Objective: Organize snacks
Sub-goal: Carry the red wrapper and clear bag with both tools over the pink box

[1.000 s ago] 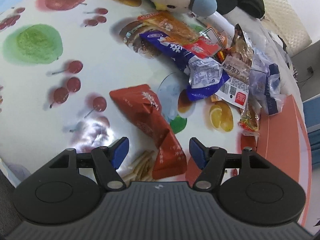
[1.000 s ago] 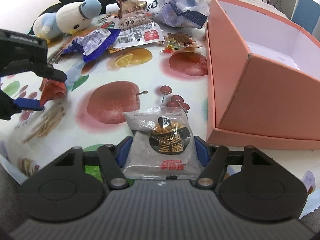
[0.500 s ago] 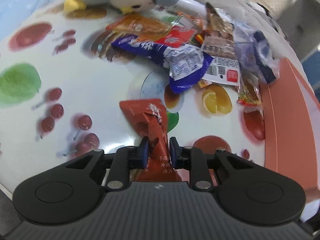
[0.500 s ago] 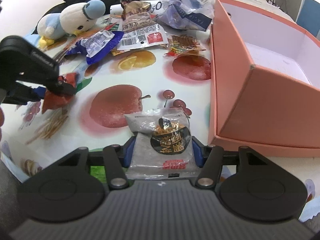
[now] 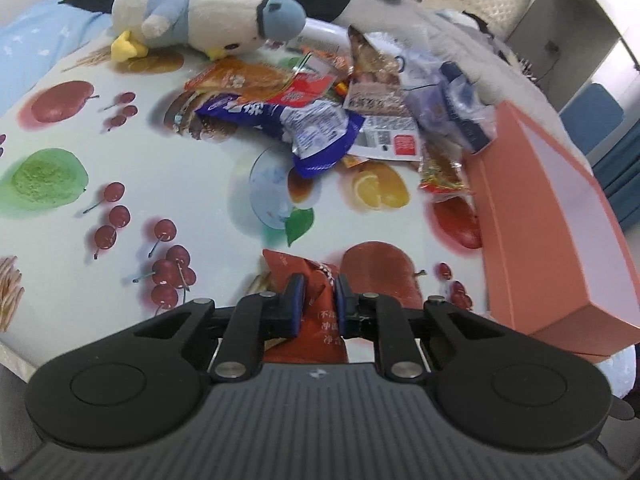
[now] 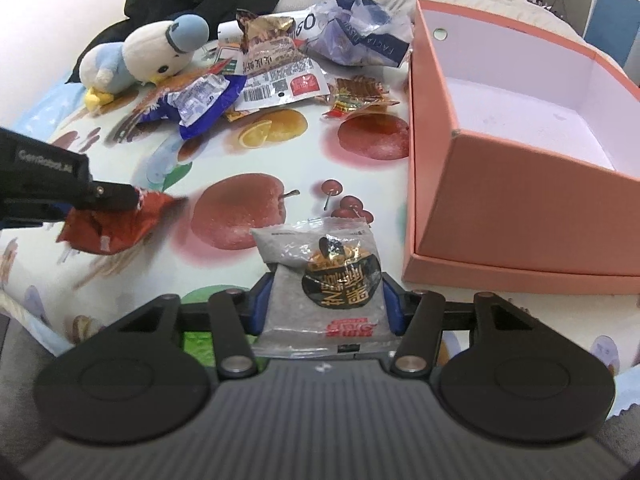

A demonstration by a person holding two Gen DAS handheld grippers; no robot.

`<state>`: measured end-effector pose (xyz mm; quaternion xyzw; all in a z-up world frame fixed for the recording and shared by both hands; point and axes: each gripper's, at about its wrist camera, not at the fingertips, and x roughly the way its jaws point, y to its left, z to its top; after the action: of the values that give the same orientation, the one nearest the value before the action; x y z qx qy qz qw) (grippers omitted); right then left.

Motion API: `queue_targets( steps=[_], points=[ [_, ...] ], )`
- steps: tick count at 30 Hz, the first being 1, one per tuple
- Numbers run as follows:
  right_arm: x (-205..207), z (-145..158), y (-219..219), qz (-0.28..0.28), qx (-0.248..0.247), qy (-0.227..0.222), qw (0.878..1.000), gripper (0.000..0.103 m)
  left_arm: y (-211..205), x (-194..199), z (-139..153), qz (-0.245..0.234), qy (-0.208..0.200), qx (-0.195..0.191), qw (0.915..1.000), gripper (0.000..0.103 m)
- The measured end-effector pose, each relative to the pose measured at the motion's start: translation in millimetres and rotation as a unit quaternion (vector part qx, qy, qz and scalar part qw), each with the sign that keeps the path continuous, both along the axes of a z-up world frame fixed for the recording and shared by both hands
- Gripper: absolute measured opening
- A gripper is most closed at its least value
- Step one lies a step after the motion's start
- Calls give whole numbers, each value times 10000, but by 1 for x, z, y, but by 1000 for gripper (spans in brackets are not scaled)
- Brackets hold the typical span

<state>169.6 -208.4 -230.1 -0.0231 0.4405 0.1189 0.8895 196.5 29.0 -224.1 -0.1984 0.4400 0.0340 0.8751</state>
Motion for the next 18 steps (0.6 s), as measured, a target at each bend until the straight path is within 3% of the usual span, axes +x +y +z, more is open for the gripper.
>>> queue_targets(
  steps=[9,18],
  points=[
    [-19,25,-6,-128,109,-203,9997,56,-10,-25,24,-193,-324,-169,9991,17],
    [-39,67,-27,-379,348,-506,9974,56,-31,-55,68,-615,-675,-143,9957,17]
  ],
)
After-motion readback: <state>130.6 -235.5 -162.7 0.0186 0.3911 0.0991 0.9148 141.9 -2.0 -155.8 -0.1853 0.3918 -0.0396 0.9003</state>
